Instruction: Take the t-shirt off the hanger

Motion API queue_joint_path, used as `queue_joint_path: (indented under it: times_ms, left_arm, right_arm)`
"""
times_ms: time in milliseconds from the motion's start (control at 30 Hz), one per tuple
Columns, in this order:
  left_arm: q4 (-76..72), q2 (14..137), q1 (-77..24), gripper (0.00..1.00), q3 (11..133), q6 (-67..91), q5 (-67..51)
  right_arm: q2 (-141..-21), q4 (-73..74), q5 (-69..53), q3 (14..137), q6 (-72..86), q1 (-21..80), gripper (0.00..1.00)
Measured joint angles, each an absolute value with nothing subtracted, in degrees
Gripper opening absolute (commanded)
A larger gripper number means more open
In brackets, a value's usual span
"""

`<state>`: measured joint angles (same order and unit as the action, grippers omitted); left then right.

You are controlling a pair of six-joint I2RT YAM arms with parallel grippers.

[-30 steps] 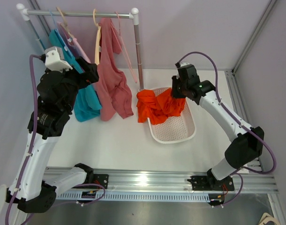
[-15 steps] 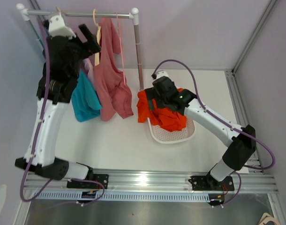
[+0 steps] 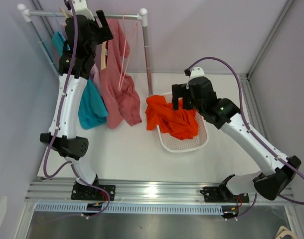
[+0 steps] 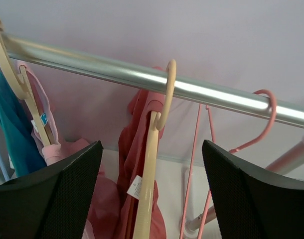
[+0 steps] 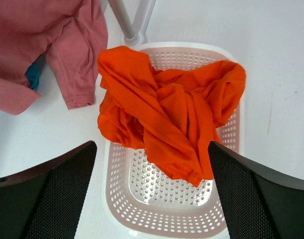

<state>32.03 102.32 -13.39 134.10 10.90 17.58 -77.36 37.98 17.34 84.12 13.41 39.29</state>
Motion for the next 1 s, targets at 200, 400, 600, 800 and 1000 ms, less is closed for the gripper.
queue_joint_path:
  times_ms: [200,400,600,800,1000]
  left_arm:
    - [30.63,104.40,-12.99,0.75,134.02,10.07,17.30]
    - [28.40,106.91,-12.47,0.69,134.26,9.87,16.67]
    - [27.68,110.28,-11.40,0.70,134.26,9.85,16.23]
    - [26.94,112.49,-10.85,0.40,134.87,9.63,16.10]
    - [25.28,112.97,-10.66,0.09,135.26,8.62,15.64]
  right_arm:
    - [-75.79,38.02,16.08,84.12,13.26,36.49,0.99]
    - [-75.81,38.06,14.74,83.64,13.21,35.92,0.99]
    - [-75.81,37.95,13.54,83.42,13.17,34.63,0.99]
    - [-75.81,37.87,12.62,83.37,12.97,34.28,0.99]
    - [-75.81,37.87,12.08,83.37,12.99,34.28,0.99]
